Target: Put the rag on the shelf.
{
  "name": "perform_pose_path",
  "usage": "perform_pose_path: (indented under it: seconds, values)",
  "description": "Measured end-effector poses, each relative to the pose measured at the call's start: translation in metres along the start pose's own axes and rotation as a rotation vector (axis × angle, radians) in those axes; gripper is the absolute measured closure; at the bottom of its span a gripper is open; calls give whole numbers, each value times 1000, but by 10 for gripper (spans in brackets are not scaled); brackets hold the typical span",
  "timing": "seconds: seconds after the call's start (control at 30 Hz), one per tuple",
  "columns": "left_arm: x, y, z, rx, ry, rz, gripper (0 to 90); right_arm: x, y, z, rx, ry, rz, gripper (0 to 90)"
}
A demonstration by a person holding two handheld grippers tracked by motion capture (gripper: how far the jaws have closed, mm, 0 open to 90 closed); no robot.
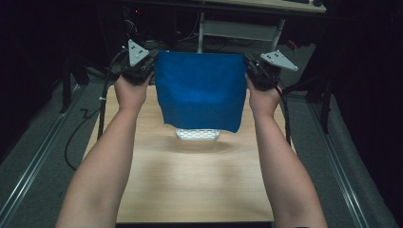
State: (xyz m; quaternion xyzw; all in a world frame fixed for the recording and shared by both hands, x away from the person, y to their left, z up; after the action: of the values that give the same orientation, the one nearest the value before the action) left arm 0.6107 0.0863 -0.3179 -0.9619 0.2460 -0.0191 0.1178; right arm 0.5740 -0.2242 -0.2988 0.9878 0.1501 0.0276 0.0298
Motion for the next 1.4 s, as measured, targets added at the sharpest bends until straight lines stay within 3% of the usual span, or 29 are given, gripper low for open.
perform_pose_path:
  seconds: [0.1,0.23,0.3,0.4,0.53,0.77,0.87,1.2,1.4]
  values:
    - [6,0,13,3,-28,4,885,9,0,16,-25,-41,-7,884]
    - [11,4,37,-45,-39,23,885,15,4,41,-14,-84,-20,883]
    - [13,10,52,-44,-57,28,885,16,5,46,-16,-91,-18,883]
    - [14,14,73,-71,-85,38,885,18,5,70,-17,-143,-23,883]
    - [15,18,94,-92,-110,49,885,19,4,86,-24,-166,-34,883]
    - [12,26,112,-93,-117,60,885,20,5,105,-22,-190,-38,883]
    - [10,29,119,-125,-100,63,885,19,6,114,-10,-196,-32,884]
    - [6,37,140,-144,-140,79,885,14,4,132,-14,-223,-42,883]
    - [3,44,159,-165,-180,97,885,11,2,150,8,-253,-43,883]
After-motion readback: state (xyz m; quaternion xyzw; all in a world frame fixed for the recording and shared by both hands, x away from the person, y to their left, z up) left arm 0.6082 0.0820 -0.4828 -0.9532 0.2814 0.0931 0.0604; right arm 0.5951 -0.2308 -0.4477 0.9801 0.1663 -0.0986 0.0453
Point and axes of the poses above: each handheld gripper's, and its own axes: x roughly forward along the jaws, z roughly out of its underside, y roughly to its right, the point moved 8 cm from there along x, roughly forward along the jaws, and after that the axes turned 8 degrees about y, right-handed, at the moved point
